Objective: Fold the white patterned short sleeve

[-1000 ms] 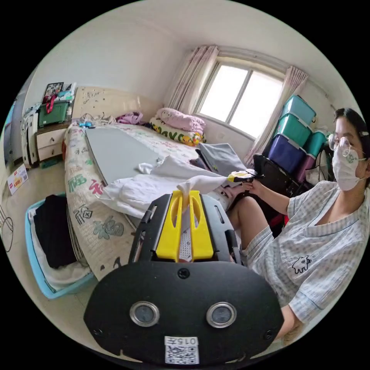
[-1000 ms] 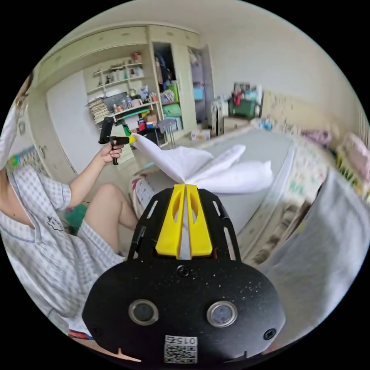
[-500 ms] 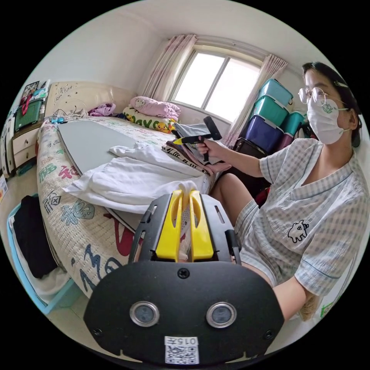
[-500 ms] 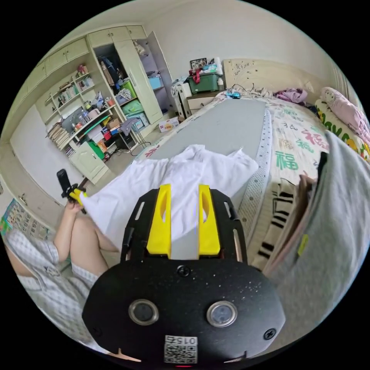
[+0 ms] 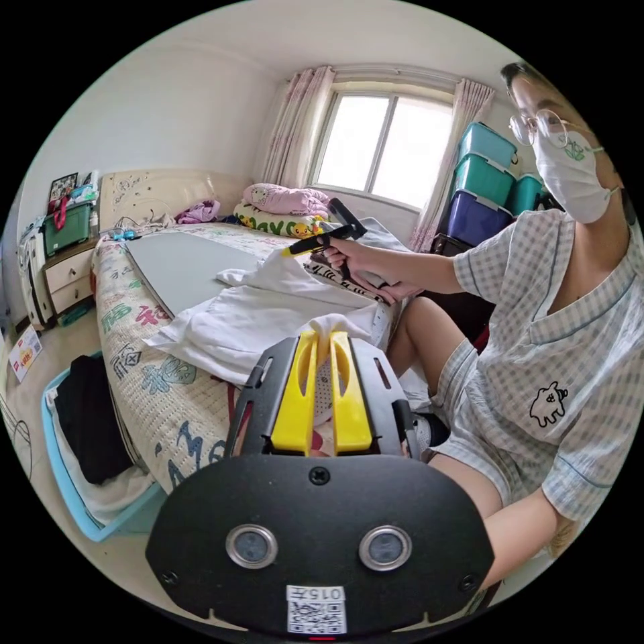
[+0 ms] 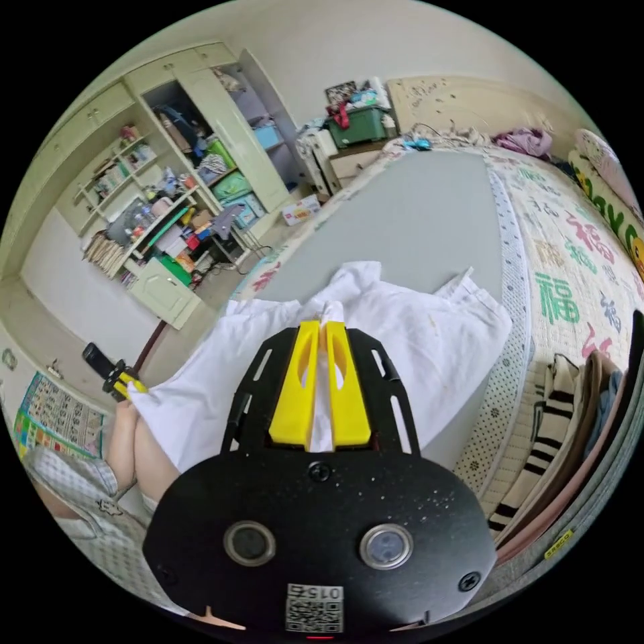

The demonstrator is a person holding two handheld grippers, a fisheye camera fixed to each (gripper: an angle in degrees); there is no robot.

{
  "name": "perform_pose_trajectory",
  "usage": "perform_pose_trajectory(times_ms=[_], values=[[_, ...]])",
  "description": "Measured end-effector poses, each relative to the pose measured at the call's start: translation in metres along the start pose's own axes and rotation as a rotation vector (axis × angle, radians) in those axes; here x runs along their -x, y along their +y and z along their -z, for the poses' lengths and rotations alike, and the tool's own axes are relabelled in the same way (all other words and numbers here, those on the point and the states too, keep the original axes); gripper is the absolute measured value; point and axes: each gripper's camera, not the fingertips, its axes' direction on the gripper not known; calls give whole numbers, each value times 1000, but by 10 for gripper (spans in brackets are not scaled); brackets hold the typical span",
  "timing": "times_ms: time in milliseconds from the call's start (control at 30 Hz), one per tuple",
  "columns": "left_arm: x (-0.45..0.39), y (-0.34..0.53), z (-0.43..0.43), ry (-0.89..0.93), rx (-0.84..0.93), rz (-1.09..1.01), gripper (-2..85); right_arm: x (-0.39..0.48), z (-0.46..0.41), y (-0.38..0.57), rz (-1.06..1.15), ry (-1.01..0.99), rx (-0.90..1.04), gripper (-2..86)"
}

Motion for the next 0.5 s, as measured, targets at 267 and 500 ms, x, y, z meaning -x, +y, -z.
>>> perform_pose_trajectory(times_ms=[267,500], values=[[-38,1,-4,-91,-1,-90,11,151,72,80,456,-313,19,6],[-69,5,-14,-146,19,-160,13,148,42,176,467,-428,135,6]])
